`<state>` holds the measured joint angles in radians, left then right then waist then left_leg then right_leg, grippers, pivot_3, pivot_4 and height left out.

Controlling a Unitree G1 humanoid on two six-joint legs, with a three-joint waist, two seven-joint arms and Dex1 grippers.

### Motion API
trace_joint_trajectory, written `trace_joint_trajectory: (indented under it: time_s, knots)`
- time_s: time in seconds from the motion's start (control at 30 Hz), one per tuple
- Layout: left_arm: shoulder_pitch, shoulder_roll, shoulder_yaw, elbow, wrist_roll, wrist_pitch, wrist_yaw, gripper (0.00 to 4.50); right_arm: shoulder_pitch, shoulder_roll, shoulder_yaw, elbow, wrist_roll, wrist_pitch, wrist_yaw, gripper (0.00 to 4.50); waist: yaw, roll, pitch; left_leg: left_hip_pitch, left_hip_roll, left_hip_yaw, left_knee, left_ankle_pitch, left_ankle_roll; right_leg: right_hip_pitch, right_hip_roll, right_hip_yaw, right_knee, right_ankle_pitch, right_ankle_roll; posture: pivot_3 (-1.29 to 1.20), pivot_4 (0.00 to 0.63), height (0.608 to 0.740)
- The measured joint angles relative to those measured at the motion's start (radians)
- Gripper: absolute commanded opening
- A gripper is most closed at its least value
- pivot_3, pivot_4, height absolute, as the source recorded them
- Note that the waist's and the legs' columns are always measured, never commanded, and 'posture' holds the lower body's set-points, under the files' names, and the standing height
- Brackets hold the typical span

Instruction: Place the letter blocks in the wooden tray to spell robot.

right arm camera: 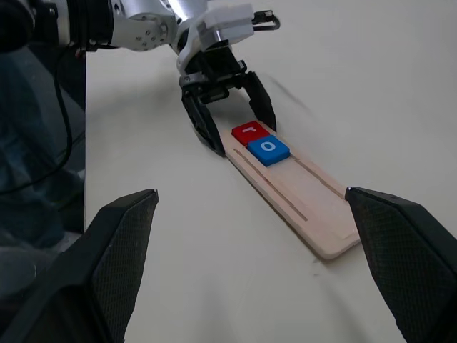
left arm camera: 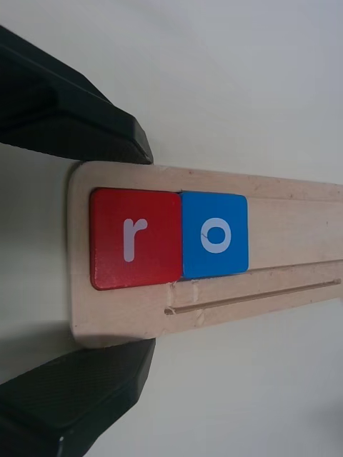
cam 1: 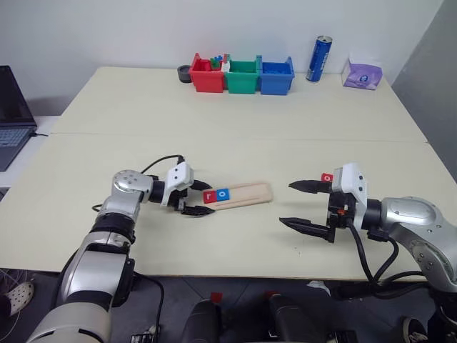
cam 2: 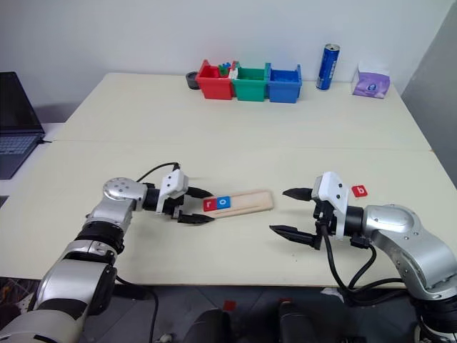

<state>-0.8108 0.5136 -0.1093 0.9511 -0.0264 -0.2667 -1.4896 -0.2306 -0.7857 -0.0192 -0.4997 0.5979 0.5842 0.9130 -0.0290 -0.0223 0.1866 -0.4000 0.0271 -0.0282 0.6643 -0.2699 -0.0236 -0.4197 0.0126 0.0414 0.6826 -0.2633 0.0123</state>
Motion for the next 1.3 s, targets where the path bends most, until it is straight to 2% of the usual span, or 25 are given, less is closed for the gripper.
trace_joint_trajectory:
  time_s: [0.23, 0.53, 0.8, 1.3]
  knots:
    - [-0.02, -0.041, -0.026, 0.018, 0.005, -0.04, -0.013, 3.39, 0.051, -0.038, -0.026, 0.024, -0.039, -0.04, 0.012, 4.5, -0.002, 0.0, 0.0, 0.0, 0.001, 0.0, 0.0, 0.0, 0.0, 0.0, 0.002, 0.0, 0.0, 0.0, 0.0, 0.0, 0.15, 0.74]
    - [-0.06, -0.1, -0.047, 0.075, 0.026, -0.121, -0.017, 3.39, 0.064, -0.035, -0.037, 0.023, -0.049, -0.05, 0.011, 4.5, -0.002, 0.0, 0.0, 0.0, 0.0, 0.0, 0.001, 0.0, 0.0, 0.0, 0.001, 0.001, 0.0, 0.001, 0.0, 0.0, 0.15, 0.74]
    - [-0.06, -0.099, -0.061, 0.075, 0.029, -0.156, -0.072, 3.39, 0.064, -0.017, -0.034, 0.023, -0.067, -0.051, 0.009, 4.5, 0.0, 0.0, 0.0, 0.0, 0.0, 0.0, 0.001, 0.0, 0.0, 0.0, 0.001, 0.001, 0.0, 0.001, 0.0, 0.0, 0.15, 0.74]
    - [-0.06, -0.09, -0.08, 0.036, 0.043, -0.12, -0.074, 3.39, 0.053, 0.008, 0.0, 0.031, -0.07, -0.051, 0.01, 4.5, 0.0, 0.0, 0.0, 0.0, 0.0, 0.0, 0.001, 0.0, 0.0, 0.0, 0.001, 0.001, 0.001, 0.001, 0.0, 0.0, 0.15, 0.74]
